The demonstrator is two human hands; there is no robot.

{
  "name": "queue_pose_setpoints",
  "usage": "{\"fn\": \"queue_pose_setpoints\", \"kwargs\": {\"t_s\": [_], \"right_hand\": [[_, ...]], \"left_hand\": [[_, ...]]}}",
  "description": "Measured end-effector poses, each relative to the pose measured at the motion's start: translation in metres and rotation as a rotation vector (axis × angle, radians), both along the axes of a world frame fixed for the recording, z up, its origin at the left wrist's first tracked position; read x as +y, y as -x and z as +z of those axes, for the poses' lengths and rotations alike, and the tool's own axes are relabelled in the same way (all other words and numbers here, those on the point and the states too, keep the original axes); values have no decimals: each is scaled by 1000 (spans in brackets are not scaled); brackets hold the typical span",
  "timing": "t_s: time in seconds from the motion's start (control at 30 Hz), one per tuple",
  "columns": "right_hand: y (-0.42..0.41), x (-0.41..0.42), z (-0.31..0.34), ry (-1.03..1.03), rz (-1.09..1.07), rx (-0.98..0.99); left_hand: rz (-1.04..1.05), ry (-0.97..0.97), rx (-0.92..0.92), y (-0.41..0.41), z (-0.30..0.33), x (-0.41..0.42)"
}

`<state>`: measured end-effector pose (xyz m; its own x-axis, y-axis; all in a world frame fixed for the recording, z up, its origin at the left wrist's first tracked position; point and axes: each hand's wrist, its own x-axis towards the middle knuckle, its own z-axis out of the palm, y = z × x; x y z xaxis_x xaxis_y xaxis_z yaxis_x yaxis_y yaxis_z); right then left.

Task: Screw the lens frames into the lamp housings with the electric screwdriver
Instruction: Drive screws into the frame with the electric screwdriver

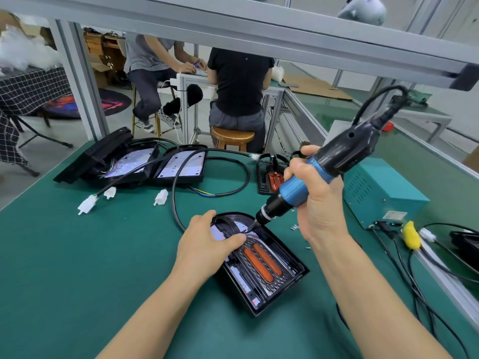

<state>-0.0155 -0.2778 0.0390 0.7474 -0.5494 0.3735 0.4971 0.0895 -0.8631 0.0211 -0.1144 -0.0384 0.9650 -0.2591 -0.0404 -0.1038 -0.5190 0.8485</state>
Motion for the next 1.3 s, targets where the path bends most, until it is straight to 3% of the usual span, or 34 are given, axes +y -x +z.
{"fn": "queue_pose_setpoints", "kwargs": {"t_s": [0.4, 0.8, 1.0, 1.2, 1.3], "right_hand": [[-6, 0, 0, 82, 57, -12], [-7, -3, 0, 230, 320, -37], [-7, -6, -2, 82, 223, -47], [3, -21, 3, -294, -83, -146], [17, -38, 14, -361, -139, -236]], "left_hand": [[29, 60, 15, -1, -4, -4], [58, 111, 48, -4, -2, -8], [75, 142, 55, -2, -6, -7], [205, 191, -14, 14, -12, -11], [264, 1, -90, 21, -14, -16]]}}
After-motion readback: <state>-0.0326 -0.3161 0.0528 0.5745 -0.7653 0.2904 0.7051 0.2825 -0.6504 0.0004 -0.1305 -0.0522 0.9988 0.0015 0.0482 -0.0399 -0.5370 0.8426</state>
